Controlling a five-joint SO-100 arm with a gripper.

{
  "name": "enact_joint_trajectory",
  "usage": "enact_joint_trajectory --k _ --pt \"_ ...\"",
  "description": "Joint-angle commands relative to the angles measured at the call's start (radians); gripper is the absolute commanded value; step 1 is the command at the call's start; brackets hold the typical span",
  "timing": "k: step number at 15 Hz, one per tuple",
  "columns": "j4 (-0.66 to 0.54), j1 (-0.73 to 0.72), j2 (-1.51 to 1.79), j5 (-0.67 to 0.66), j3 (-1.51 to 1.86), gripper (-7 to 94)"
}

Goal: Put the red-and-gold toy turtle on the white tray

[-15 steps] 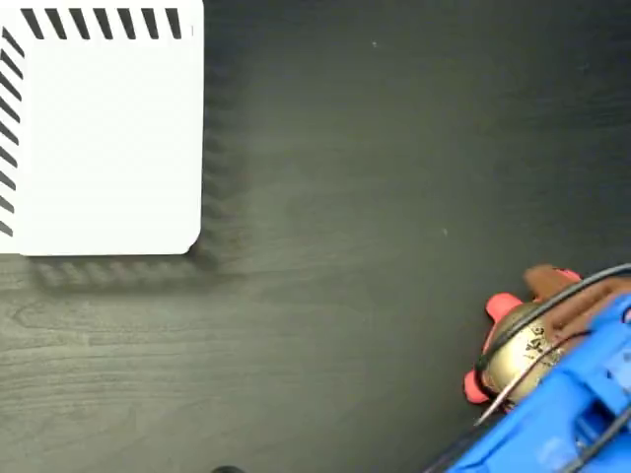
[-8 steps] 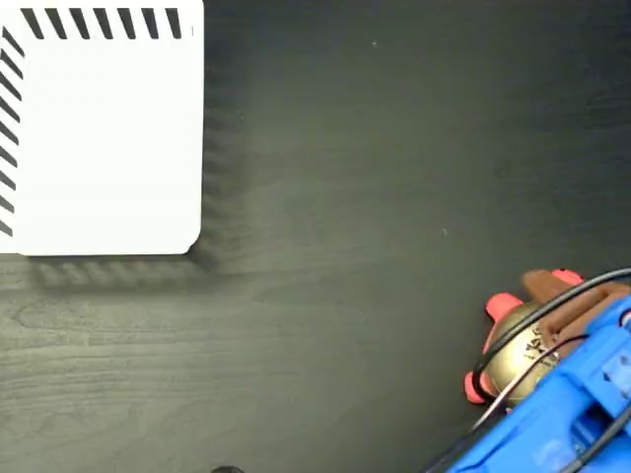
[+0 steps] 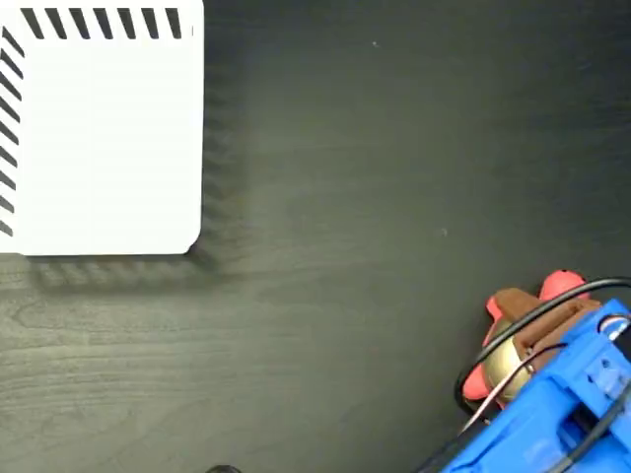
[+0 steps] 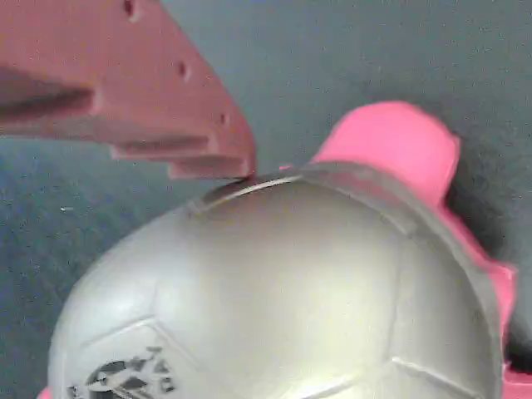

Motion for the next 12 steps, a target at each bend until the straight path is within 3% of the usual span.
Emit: enact_joint_trajectory --k 1,9,12 --pt "-0.008 0.002 0.037 -0.502 0.009 62" --pt "-0.141 0.003 -0.006 -0.5 0.069 61" --pt "-0.153 0.003 -0.006 -0.5 0.075 53"
